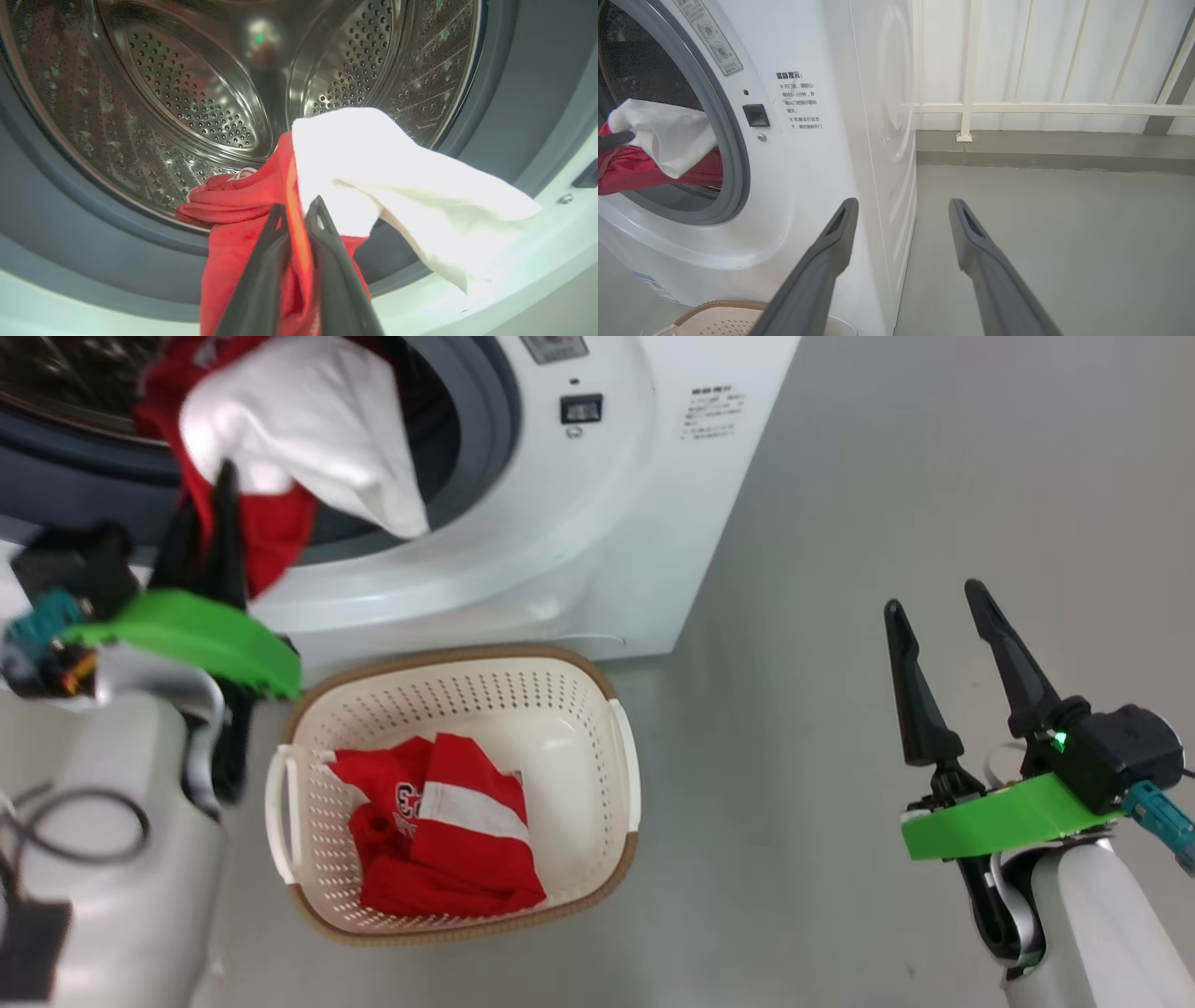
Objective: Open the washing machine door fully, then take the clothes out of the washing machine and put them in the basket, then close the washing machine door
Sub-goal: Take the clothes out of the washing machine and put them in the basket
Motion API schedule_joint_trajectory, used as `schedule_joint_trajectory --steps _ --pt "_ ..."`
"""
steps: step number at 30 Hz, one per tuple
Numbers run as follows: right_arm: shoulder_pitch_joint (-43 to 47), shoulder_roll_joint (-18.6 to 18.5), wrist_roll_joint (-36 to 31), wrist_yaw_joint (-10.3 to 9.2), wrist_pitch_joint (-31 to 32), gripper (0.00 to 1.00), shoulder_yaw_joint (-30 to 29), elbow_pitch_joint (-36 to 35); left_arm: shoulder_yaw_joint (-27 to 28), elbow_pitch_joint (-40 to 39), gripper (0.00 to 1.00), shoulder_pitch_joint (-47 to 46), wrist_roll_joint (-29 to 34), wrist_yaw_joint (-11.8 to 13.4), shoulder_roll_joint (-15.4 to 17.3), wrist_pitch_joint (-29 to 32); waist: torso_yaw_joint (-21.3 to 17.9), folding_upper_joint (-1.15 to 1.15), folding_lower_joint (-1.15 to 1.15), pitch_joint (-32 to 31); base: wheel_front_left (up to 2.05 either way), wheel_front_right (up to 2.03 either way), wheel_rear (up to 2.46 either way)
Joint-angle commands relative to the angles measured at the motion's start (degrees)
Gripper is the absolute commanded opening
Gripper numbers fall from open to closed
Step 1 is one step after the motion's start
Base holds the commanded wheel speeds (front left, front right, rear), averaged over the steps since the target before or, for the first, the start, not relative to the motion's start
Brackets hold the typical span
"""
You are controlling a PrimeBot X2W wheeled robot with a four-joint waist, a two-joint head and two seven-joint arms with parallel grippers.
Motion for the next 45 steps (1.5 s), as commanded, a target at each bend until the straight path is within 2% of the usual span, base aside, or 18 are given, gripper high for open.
schedule_joint_trajectory --steps 1,9,20,30,37,45 --pt "1.23 -0.17 -0.12 0.28 -0.36 1.00 0.86 -1.04 2.37 -5.00 0.00 3.45 1.33 0.61 1.66 -0.68 1.99 0.00 0.00 -2.86 0.00 0.00 0.00" --pt "3.10 -0.17 -0.75 0.28 -0.36 1.00 0.29 -0.55 5.62 -20.61 0.00 17.41 5.76 1.93 -0.72 -0.69 3.57 0.00 0.00 -6.88 0.00 0.00 0.00" --pt "5.88 -0.17 -0.14 0.28 -0.36 1.00 0.38 0.32 6.40 -29.93 0.00 30.98 7.29 3.87 -2.69 -0.69 2.85 0.00 0.00 -12.00 0.00 0.00 0.00" --pt "8.13 -0.17 0.62 0.28 -0.36 1.00 0.37 0.38 6.44 -36.49 0.00 38.99 7.15 5.78 -2.58 0.33 2.05 0.00 0.00 -16.38 0.00 0.00 0.00" --pt "9.89 -0.17 0.75 0.28 -0.36 1.00 0.03 0.34 5.70 -42.95 0.00 44.27 7.61 7.92 -2.89 2.11 1.85 0.00 0.00 -17.76 0.00 0.00 0.00" --pt "10.00 -0.17 0.75 0.28 -0.36 1.00 0.20 -0.16 4.85 -45.73 0.00 45.71 7.69 8.83 -3.05 3.49 1.67 0.00 0.00 -16.57 0.00 0.00 0.00"
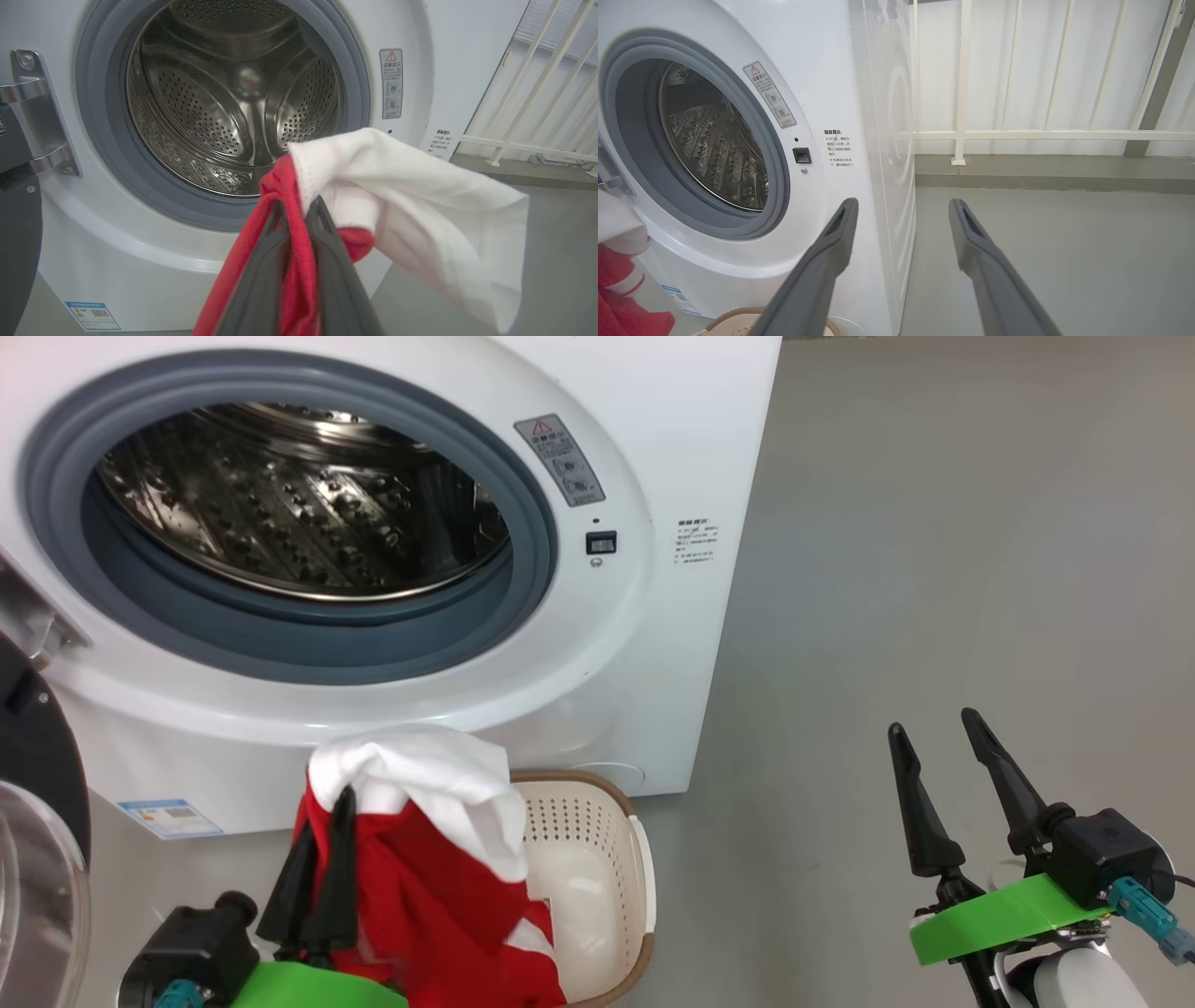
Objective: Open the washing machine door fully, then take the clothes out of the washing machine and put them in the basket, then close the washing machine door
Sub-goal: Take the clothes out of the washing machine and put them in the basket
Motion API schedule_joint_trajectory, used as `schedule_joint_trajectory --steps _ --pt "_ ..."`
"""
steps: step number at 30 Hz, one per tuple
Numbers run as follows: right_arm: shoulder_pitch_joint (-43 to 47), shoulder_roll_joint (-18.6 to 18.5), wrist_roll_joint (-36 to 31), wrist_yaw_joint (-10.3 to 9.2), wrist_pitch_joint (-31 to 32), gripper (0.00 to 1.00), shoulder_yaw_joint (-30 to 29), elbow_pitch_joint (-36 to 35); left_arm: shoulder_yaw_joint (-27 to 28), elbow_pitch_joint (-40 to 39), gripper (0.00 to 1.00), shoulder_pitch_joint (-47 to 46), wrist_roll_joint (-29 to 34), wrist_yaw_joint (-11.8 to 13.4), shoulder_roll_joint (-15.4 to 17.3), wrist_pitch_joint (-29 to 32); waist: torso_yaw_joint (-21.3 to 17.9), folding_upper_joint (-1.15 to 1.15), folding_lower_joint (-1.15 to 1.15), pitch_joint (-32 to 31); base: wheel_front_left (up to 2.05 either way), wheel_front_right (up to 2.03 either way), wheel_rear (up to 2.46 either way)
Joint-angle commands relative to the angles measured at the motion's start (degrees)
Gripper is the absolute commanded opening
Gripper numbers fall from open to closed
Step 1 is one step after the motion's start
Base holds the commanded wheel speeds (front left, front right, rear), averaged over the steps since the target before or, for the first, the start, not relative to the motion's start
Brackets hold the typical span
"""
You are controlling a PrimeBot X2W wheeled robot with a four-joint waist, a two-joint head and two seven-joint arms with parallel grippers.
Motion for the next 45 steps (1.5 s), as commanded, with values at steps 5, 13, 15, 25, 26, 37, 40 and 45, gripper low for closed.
schedule_joint_trajectory --steps 5,13,15,25,26,37,40,45 --pt "-1.56 -0.26 0.22 0.28 -0.36 1.00 1.61 -1.88 1.51 0.47 0.00 -2.64 -0.15 0.23 0.40 -0.14 -0.53 0.00 0.00 2.12 0.00 0.00 0.00" --pt "-2.48 -0.26 0.76 0.28 -0.36 1.00 2.41 -1.28 1.68 9.07 0.00 -6.41 -1.83 -0.15 -1.49 -1.73 -1.54 0.00 0.00 3.94 0.00 0.00 0.00" --pt "-2.90 -0.26 0.97 0.28 -0.36 1.00 2.90 -1.22 1.68 11.68 0.00 -7.62 -2.15 -0.44 -1.78 -2.09 -1.84 0.00 0.00 4.70 0.00 0.00 0.00" --pt "-5.21 -0.26 2.29 0.28 -0.36 1.00 4.85 -0.63 1.92 25.66 0.00 -15.58 -4.27 -1.56 -3.41 -3.10 -2.72 0.00 0.00 9.80 0.00 0.00 0.00" --pt "-5.49 -0.26 2.30 0.28 -0.36 1.00 4.99 -0.62 1.86 27.26 0.00 -16.65 -4.45 -1.83 -3.50 -3.15 -2.80 0.00 0.00 10.49 0.00 0.00 0.00" --pt "-9.79 -0.26 3.57 0.28 -0.36 1.00 6.66 -0.29 1.03 43.02 0.00 -26.80 -6.38 -4.51 -3.50 0.32 -4.29 0.00 0.00 17.76 0.00 0.00 0.00" --pt "-10.82 -0.26 3.69 0.28 -0.36 1.00 7.80 0.69 1.23 47.55 0.00 -29.19 -6.89 -4.62 -3.17 1.54 -4.90 0.00 0.00 19.48 0.00 0.00 0.00" --pt "-12.70 -0.26 3.87 0.28 -0.36 1.00 8.98 1.78 1.10 54.77 0.00 -32.56 -7.74 -5.90 -2.09 5.08 -6.66 0.00 0.00 22.23 0.00 0.00 0.00"
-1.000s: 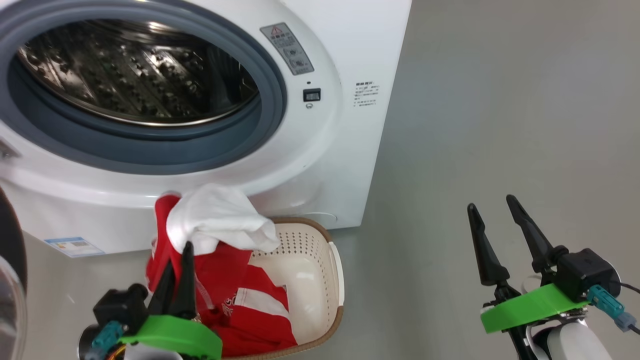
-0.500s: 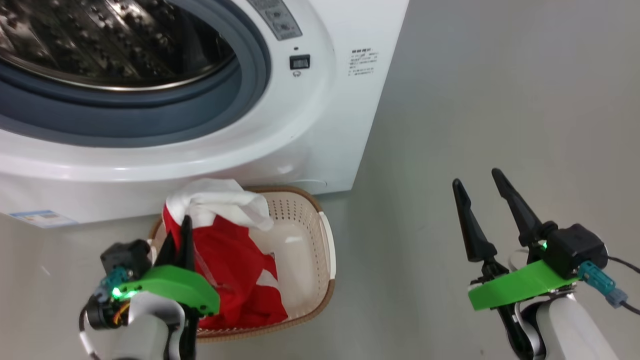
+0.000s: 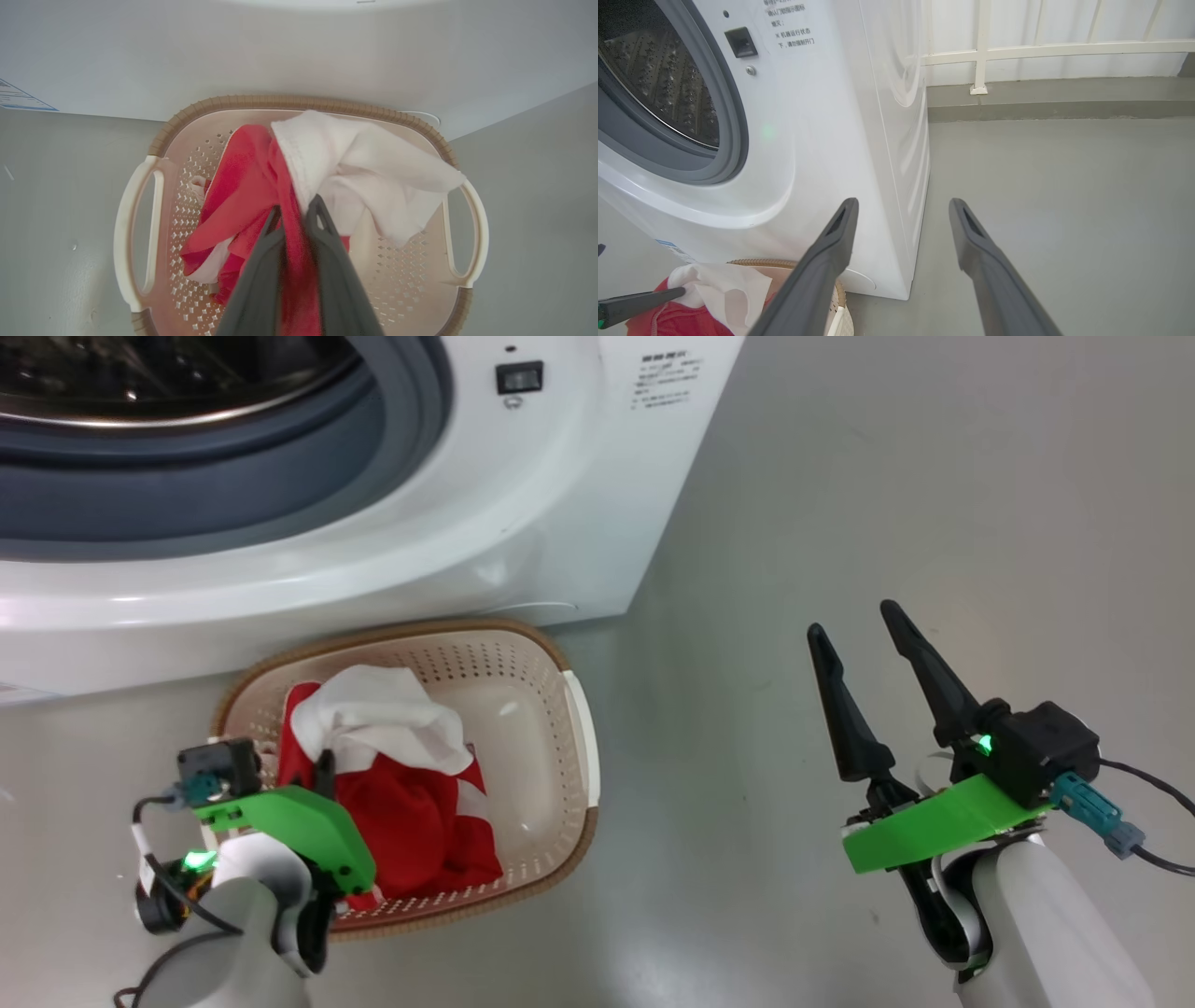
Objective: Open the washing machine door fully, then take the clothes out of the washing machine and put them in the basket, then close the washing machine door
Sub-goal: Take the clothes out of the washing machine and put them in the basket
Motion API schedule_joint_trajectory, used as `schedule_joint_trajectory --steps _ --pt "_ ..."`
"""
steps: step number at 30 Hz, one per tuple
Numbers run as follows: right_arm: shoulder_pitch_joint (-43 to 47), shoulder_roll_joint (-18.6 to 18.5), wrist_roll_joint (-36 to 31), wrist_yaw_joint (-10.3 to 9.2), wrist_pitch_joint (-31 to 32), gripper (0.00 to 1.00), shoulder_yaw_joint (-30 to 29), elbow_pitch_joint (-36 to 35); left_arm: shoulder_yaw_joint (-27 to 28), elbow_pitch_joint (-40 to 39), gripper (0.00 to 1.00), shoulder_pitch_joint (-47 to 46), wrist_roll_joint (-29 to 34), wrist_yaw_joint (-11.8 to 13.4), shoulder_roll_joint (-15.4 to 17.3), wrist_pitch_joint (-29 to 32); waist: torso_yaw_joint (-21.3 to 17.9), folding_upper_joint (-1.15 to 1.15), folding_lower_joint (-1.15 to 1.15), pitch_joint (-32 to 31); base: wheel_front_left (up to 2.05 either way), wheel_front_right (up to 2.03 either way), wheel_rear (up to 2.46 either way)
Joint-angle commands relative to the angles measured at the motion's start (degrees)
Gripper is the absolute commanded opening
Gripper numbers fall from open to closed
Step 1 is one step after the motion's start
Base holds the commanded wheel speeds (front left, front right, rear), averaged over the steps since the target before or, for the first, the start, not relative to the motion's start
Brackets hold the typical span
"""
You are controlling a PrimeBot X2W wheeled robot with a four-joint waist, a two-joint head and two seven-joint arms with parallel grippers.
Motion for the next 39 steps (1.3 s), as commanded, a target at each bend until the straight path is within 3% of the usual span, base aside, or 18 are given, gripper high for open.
schedule_joint_trajectory --steps 1,9,18,19,20,21,22,23,24,25,39 --pt "-1.21 -0.11 0.38 0.28 -0.36 1.00 1.70 -0.80 1.33 1.29 0.00 -1.37 -0.37 -0.72 2.32 0.68 -2.15 0.00 0.00 2.63 0.00 0.00 0.00" --pt "-2.95 -0.11 0.94 0.28 -0.36 1.00 3.32 0.00 1.64 9.74 0.00 -6.17 -1.30 -2.67 4.57 0.81 -5.68 0.00 0.00 6.04 0.00 0.00 0.00" --pt "-3.84 -0.11 0.98 0.28 -0.36 1.00 3.79 0.11 0.52 14.78 0.00 -9.64 -1.17 -4.17 4.77 0.36 -6.51 0.00 0.00 7.52 0.00 0.00 0.00" --pt "-3.92 -0.11 1.01 0.28 -0.36 1.00 3.86 0.13 0.49 15.11 0.18 -9.87 -1.26 -4.26 4.76 0.38 -6.55 0.00 0.00 7.58 0.00 0.00 0.00" --pt "-3.92 -0.11 1.01 0.28 -0.36 1.00 3.86 0.13 0.49 15.11 0.18 -9.87 -1.26 -4.26 4.76 0.38 -6.55 0.00 0.00 7.58 0.00 0.00 0.00" --pt "-3.99 -0.11 1.02 0.28 -0.36 1.00 3.90 0.16 0.44 15.31 0.37 -10.10 -1.32 -4.48 4.75 0.12 -6.56 0.00 0.00 7.63 0.00 0.00 0.00" --pt "-4.07 -0.11 1.03 0.28 -0.36 1.00 3.93 0.22 0.45 15.43 0.49 -10.38 -1.40 -4.59 4.74 -0.46 -6.57 0.00 0.00 7.70 0.00 0.00 0.00" --pt "-4.15 -0.11 1.04 0.28 -0.36 1.00 3.94 0.29 0.36 15.59 0.76 -10.64 -1.40 -4.67 4.68 -0.78 -6.55 0.00 0.00 7.71 0.00 0.00 0.00" --pt "-4.18 -0.11 1.04 0.28 -0.36 1.00 3.91 0.36 0.24 15.74 0.95 -10.86 -1.40 -4.80 4.54 -1.04 -6.49 0.00 0.00 7.65 0.00 0.00 0.00" --pt "-4.17 -0.11 1.06 0.28 -0.36 1.00 3.89 0.45 0.17 15.87 1.00 -11.04 -1.45 -4.93 4.40 -1.36 -6.42 0.00 0.00 7.53 0.00 0.00 0.00" --pt "-3.61 -0.11 -0.26 0.28 -0.36 1.00 1.24 3.23 0.32 11.92 1.00 -8.47 -1.75 -6.13 2.01 -9.07 -2.50 0.00 0.00 1.99 0.00 0.00 0.00"
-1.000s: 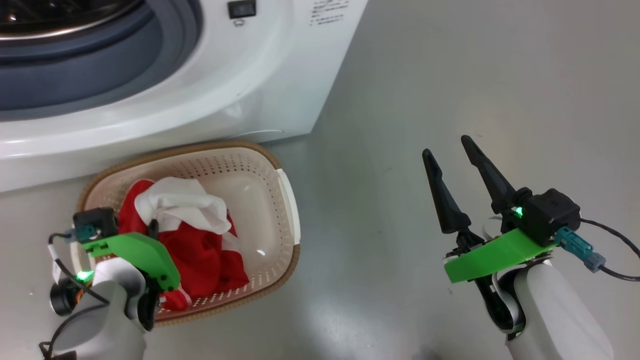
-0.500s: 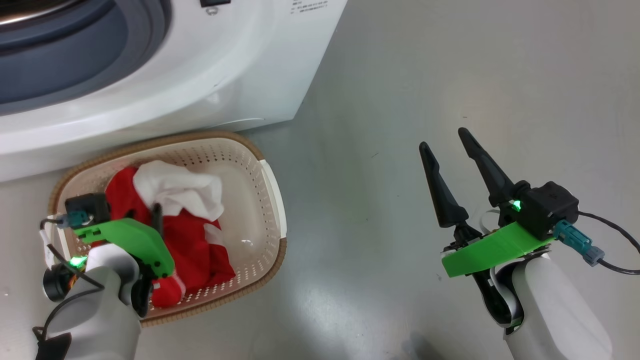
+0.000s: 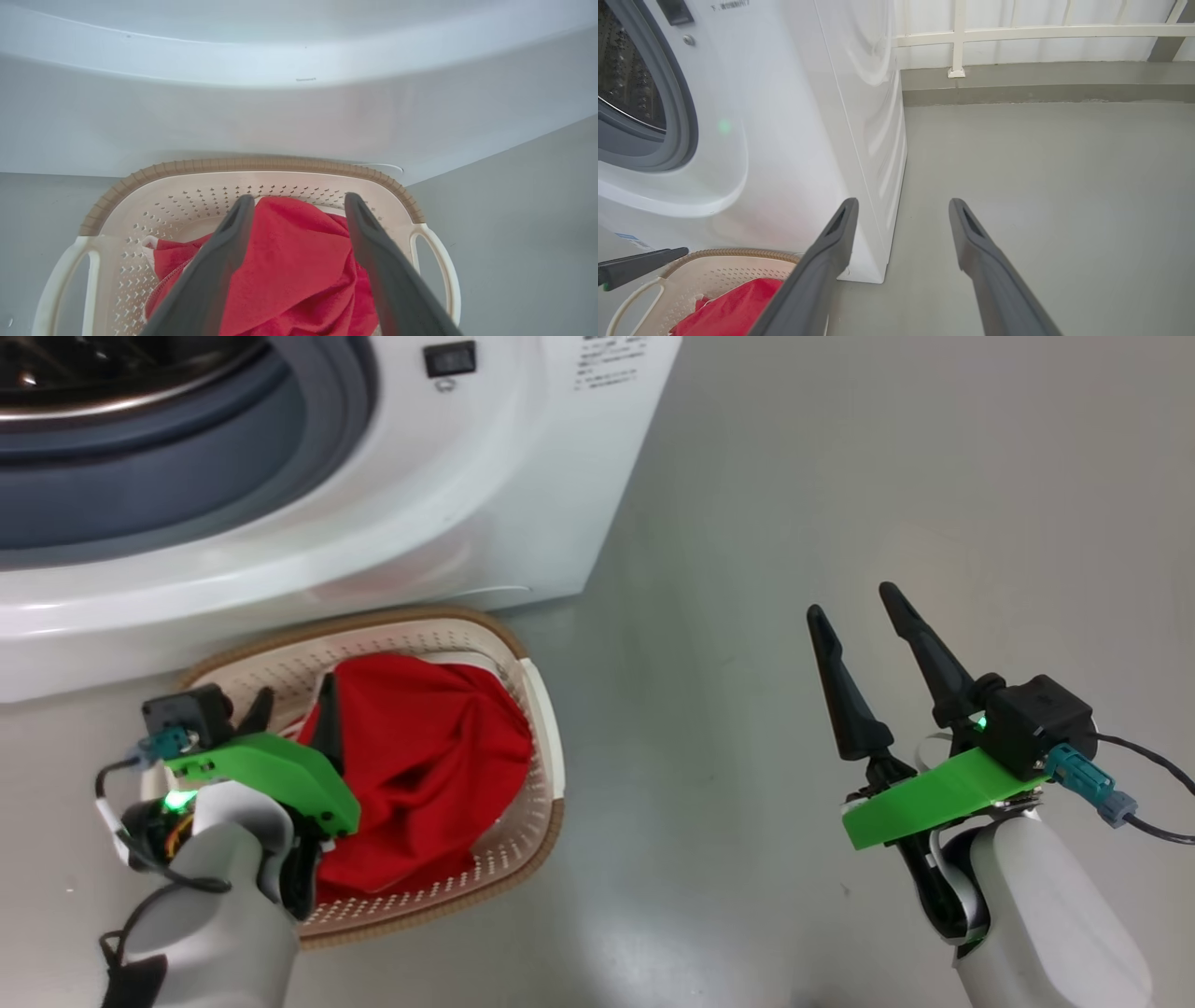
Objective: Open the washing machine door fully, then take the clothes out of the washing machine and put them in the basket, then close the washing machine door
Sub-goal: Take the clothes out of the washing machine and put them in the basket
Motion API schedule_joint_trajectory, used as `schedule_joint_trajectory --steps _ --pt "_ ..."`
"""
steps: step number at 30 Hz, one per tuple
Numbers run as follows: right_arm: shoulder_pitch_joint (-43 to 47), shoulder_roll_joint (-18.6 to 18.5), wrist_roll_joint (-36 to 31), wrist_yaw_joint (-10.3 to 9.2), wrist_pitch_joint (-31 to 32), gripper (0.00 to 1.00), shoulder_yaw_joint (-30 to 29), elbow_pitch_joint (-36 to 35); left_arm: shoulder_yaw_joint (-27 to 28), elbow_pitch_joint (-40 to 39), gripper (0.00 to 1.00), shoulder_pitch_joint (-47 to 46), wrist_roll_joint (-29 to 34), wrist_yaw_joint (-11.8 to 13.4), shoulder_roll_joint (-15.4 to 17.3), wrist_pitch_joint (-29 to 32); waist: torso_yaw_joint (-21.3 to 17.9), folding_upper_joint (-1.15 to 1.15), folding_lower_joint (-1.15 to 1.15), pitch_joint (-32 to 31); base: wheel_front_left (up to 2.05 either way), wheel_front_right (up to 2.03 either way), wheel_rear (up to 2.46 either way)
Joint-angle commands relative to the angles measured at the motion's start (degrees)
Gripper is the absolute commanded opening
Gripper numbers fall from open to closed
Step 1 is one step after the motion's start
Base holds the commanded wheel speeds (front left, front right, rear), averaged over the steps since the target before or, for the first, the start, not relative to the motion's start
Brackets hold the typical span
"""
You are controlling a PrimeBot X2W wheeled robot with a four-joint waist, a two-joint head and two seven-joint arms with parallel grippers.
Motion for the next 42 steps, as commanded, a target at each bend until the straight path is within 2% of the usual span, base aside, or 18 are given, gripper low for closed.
schedule_joint_trajectory --steps 1,7,15,20,29,38,42 --pt "0.49 -0.08 -0.80 0.28 -0.36 1.00 0.57 -0.88 1.54 -2.06 1.00 2.39 -0.22 -0.58 1.49 -0.65 1.89 0.00 0.00 -1.91 0.00 0.00 0.00" --pt "0.70 -0.08 -2.17 0.28 -0.36 1.00 -0.87 -0.11 3.86 -15.70 1.00 8.39 2.56 -0.57 1.12 -0.71 4.34 0.00 0.00 -5.10 0.00 0.00 0.00" --pt "1.68 -0.08 -3.42 0.28 -0.36 1.00 -1.57 1.05 8.85 -34.27 1.00 18.69 7.85 1.97 -0.39 -0.72 6.73 0.00 0.00 -10.55 0.00 0.00 0.00" --pt "2.66 -0.08 -4.31 0.28 -0.36 1.00 -2.48 0.67 10.17 -42.25 1.00 23.76 8.65 1.31 -1.41 -0.73 7.85 0.00 0.00 -13.85 0.00 0.00 0.00" --pt "4.95 -0.08 -5.32 0.28 -0.36 1.00 -4.31 -0.85 11.26 -51.44 1.00 29.10 10.71 2.63 -1.88 -0.73 9.09 0.00 0.00 -18.66 0.00 0.00 0.00" --pt "8.26 -0.08 -5.94 0.28 -0.36 1.00 -5.83 -3.96 12.03 -59.00 1.00 34.52 12.81 4.77 -1.98 -0.73 8.86 0.00 0.00 -23.32 0.00 0.00 0.00" --pt "10.30 -0.08 -5.87 0.28 -0.36 1.00 -6.65 -5.13 11.89 -60.80 1.00 37.06 12.57 4.90 -2.00 -0.73 8.64 0.00 0.00 -25.30 0.00 0.00 0.00"
